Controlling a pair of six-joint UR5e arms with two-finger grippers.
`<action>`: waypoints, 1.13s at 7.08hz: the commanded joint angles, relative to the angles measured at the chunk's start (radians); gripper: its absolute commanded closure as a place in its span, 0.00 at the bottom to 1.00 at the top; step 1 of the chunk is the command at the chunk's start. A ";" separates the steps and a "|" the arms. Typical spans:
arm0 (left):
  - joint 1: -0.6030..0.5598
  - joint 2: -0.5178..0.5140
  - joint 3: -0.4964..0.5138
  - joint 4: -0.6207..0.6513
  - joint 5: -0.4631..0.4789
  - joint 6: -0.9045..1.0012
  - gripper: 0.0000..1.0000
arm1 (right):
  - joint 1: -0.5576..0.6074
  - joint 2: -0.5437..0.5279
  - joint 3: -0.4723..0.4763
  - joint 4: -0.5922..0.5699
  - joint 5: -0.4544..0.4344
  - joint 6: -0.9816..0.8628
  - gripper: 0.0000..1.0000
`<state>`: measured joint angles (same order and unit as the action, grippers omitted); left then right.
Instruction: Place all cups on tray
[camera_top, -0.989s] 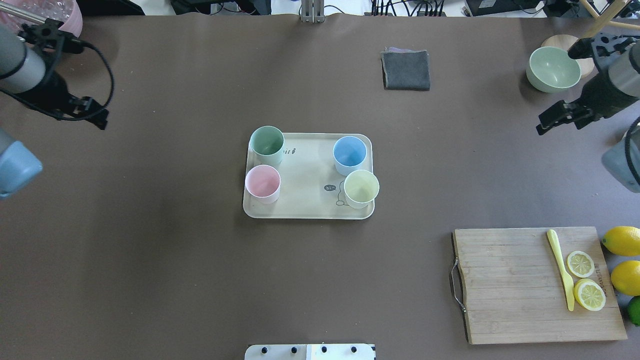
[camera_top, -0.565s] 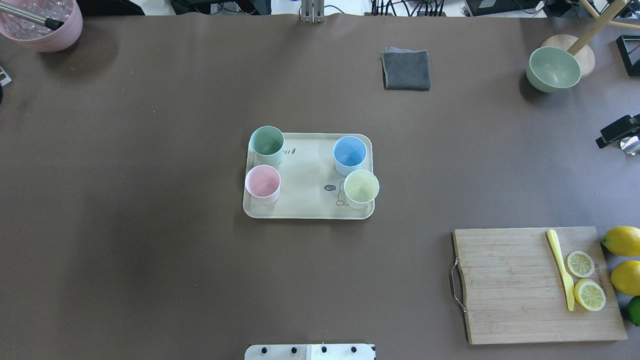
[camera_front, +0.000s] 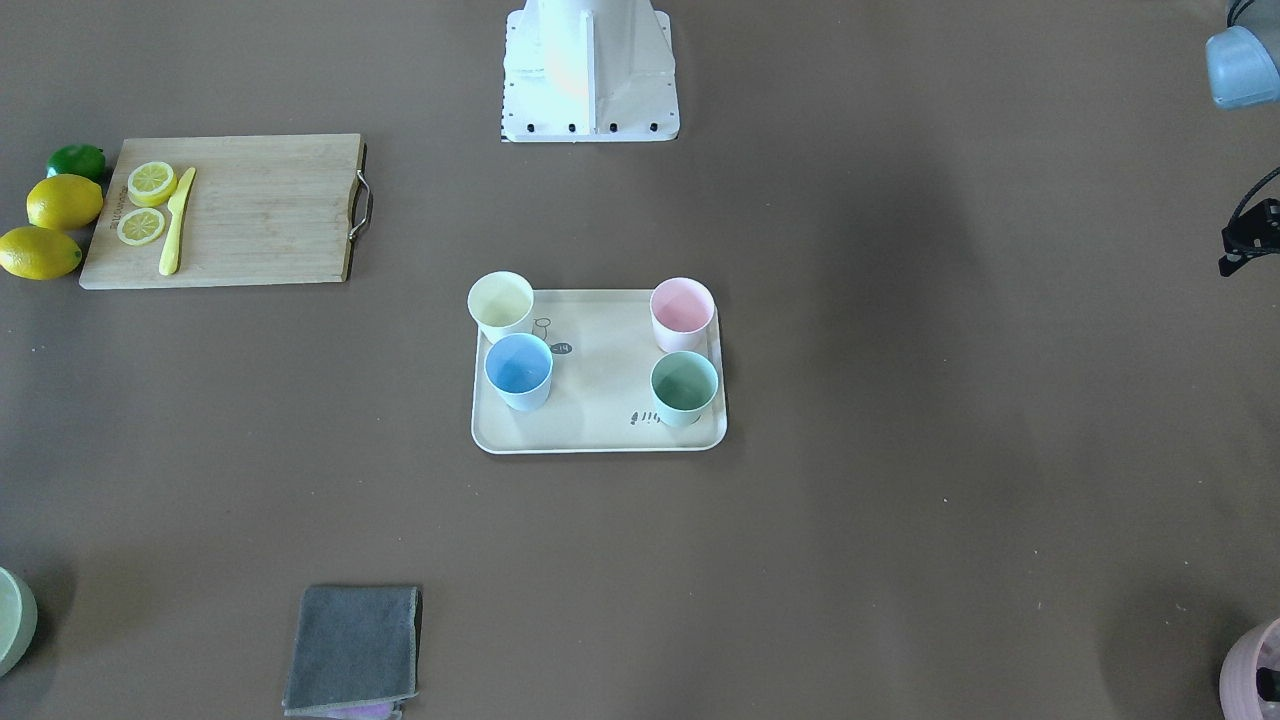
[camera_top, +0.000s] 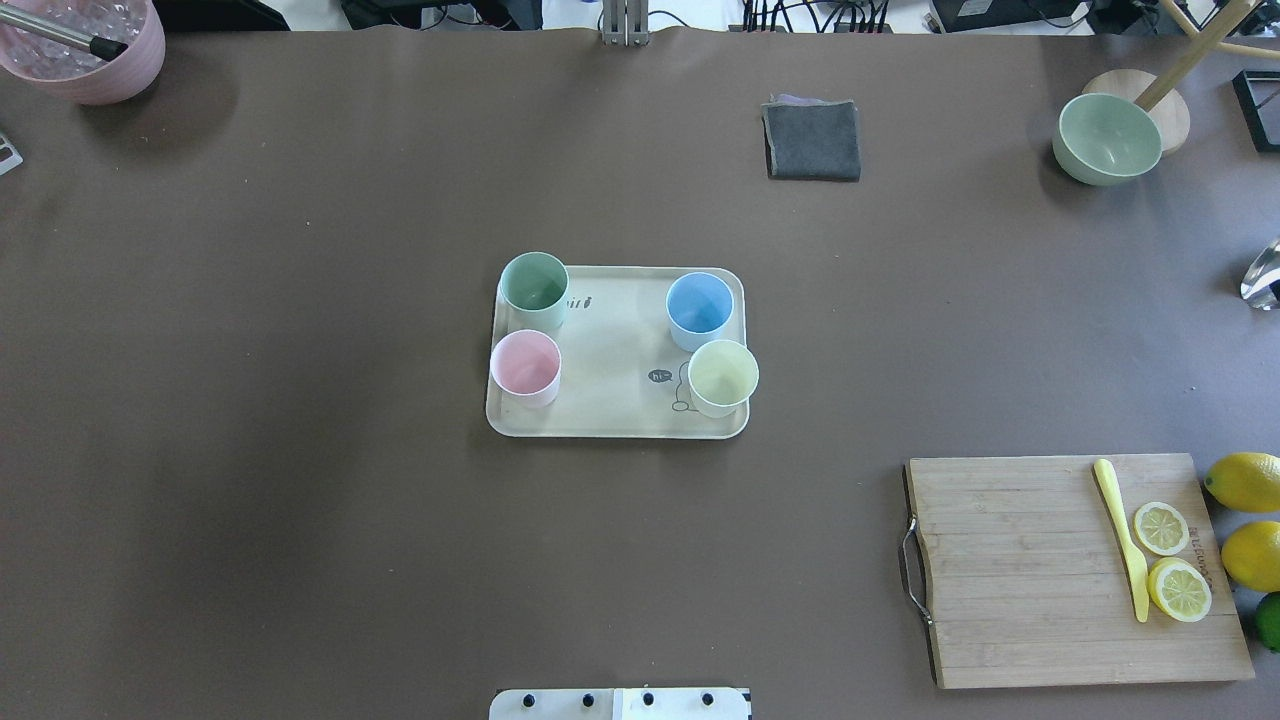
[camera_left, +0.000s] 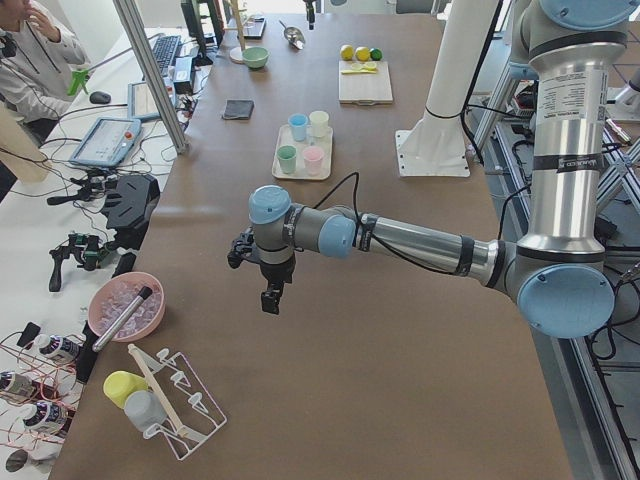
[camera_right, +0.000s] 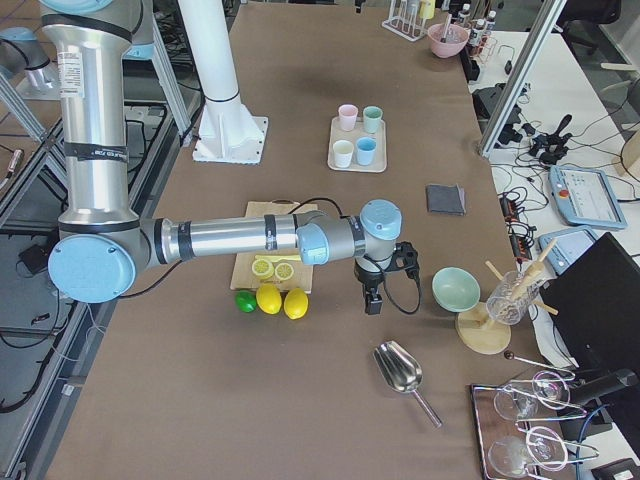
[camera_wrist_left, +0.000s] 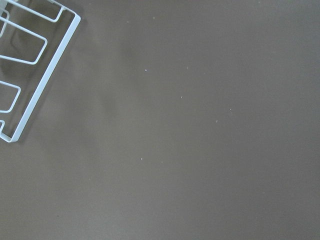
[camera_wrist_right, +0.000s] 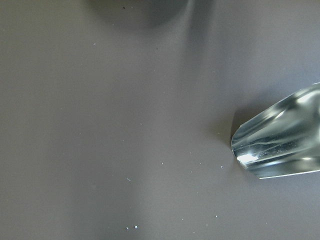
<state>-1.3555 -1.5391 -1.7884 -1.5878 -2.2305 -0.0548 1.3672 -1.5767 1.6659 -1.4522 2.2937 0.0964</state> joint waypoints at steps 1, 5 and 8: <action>-0.001 -0.006 0.001 0.000 -0.006 0.000 0.02 | 0.012 -0.014 0.005 0.009 0.006 -0.004 0.00; 0.001 -0.010 -0.006 0.002 -0.008 0.000 0.02 | 0.013 -0.016 0.009 0.009 0.010 -0.004 0.00; 0.001 -0.018 -0.009 0.003 -0.006 0.001 0.02 | 0.012 -0.014 0.005 0.009 0.010 -0.004 0.00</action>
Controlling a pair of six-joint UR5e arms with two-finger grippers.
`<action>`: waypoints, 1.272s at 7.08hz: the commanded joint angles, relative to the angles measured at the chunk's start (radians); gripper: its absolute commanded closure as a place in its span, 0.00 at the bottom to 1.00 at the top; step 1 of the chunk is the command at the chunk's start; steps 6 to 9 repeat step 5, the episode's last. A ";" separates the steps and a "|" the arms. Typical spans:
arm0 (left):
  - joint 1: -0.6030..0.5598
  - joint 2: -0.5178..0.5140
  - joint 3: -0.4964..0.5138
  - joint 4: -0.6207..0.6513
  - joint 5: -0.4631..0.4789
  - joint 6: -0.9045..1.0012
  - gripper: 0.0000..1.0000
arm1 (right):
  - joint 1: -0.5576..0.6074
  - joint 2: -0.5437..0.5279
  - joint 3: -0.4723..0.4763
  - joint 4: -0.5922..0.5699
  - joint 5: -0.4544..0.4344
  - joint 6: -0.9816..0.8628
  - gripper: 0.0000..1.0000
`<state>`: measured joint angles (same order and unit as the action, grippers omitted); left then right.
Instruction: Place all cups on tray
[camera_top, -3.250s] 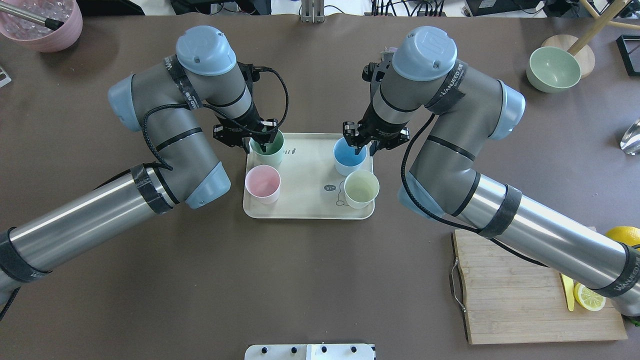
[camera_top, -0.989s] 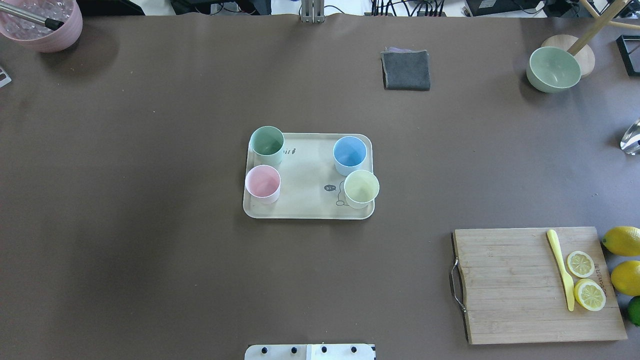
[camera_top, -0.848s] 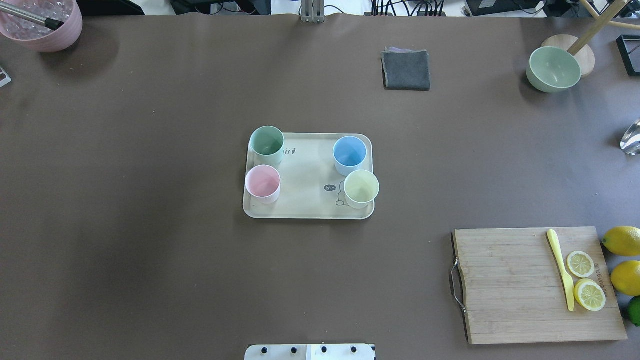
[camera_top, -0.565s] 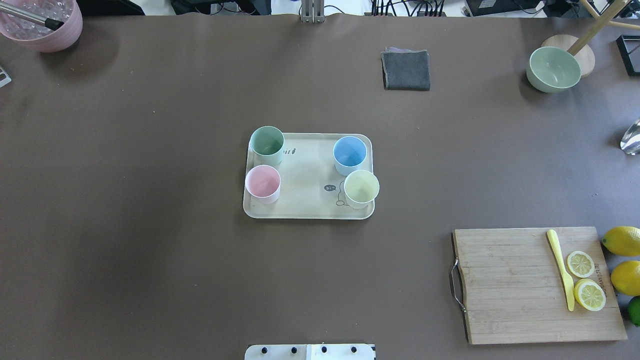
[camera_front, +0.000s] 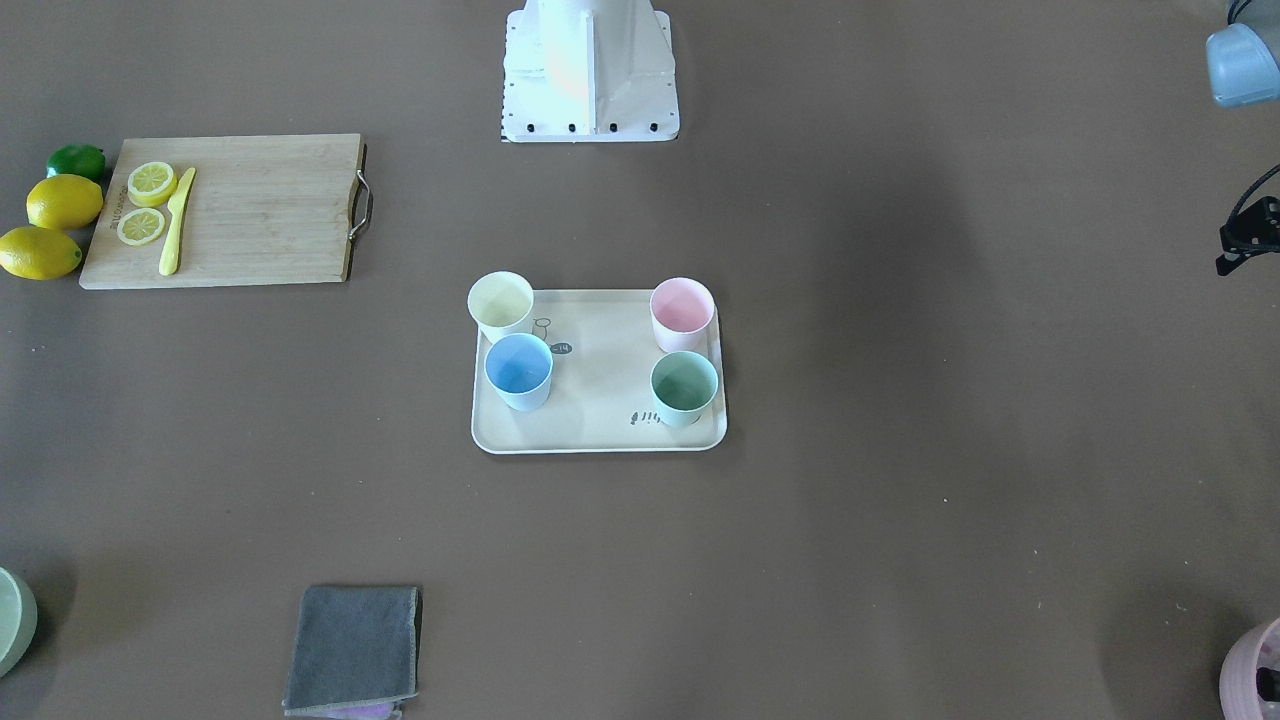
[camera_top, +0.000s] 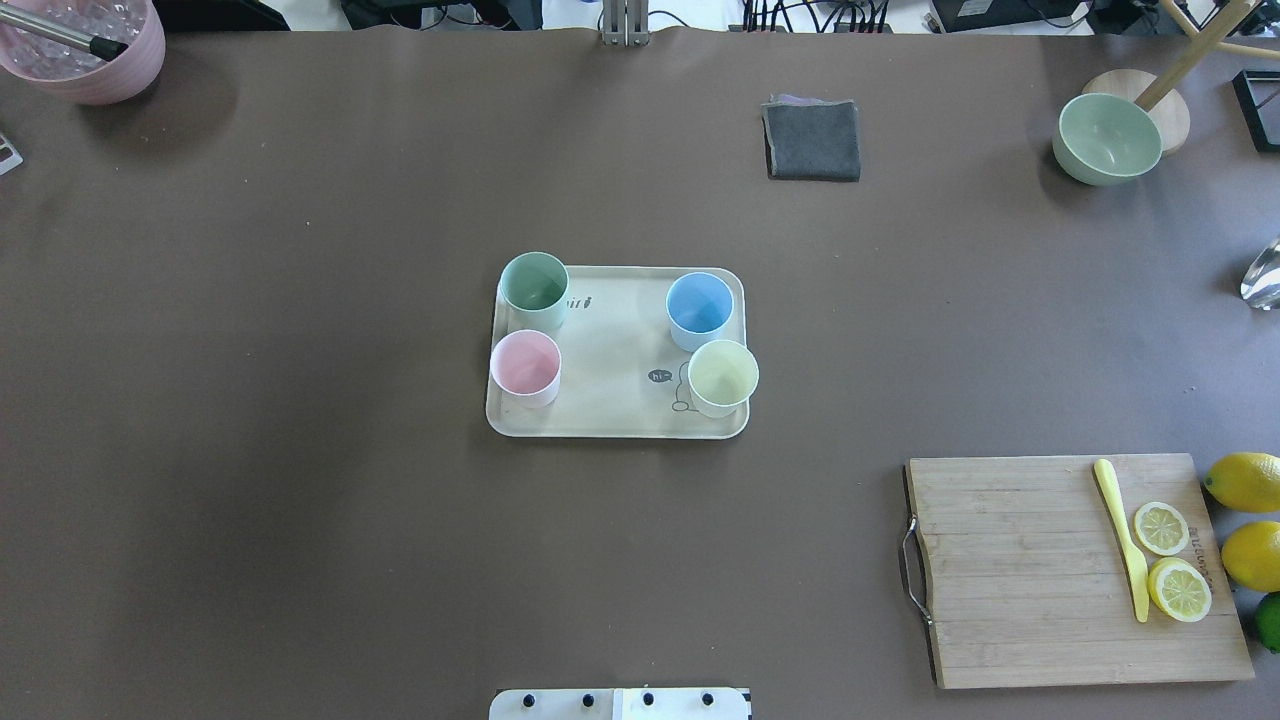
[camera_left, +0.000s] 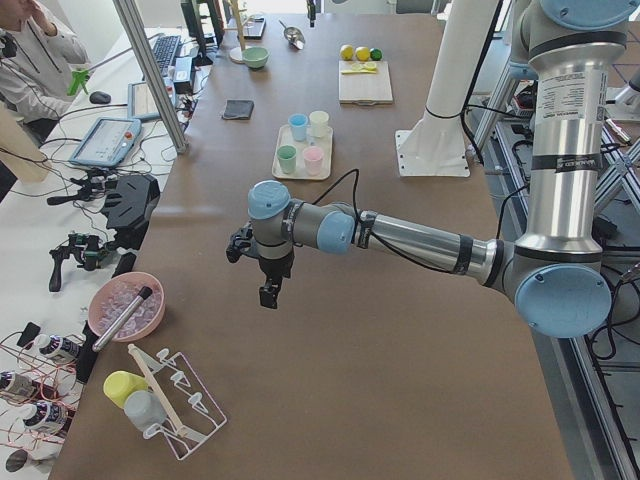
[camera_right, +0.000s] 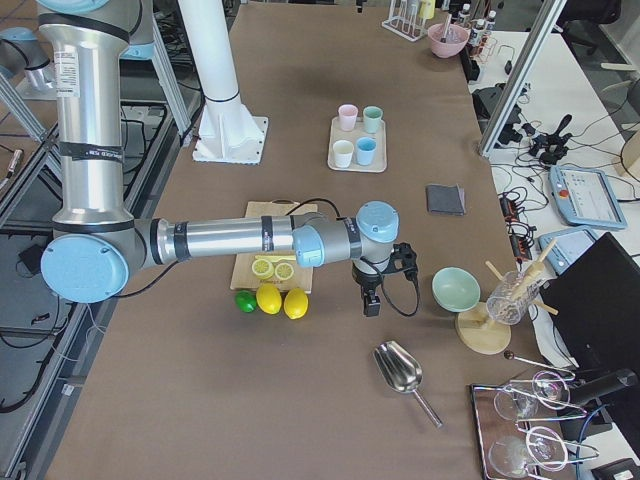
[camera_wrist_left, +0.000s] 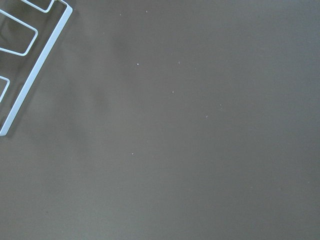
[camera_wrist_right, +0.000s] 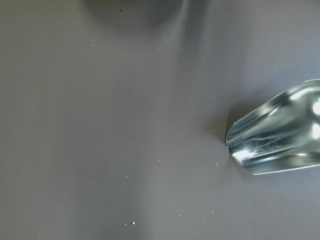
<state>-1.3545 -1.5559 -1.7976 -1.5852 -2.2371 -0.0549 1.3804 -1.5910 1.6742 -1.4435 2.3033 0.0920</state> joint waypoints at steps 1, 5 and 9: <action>0.000 -0.001 -0.003 0.001 0.001 0.001 0.02 | -0.001 0.000 -0.007 0.000 -0.001 0.000 0.00; 0.000 -0.007 0.000 0.001 0.001 0.003 0.02 | -0.001 0.005 -0.004 0.000 -0.001 0.003 0.00; 0.000 -0.007 0.000 0.001 0.001 0.003 0.02 | -0.001 0.005 -0.004 0.000 -0.001 0.003 0.00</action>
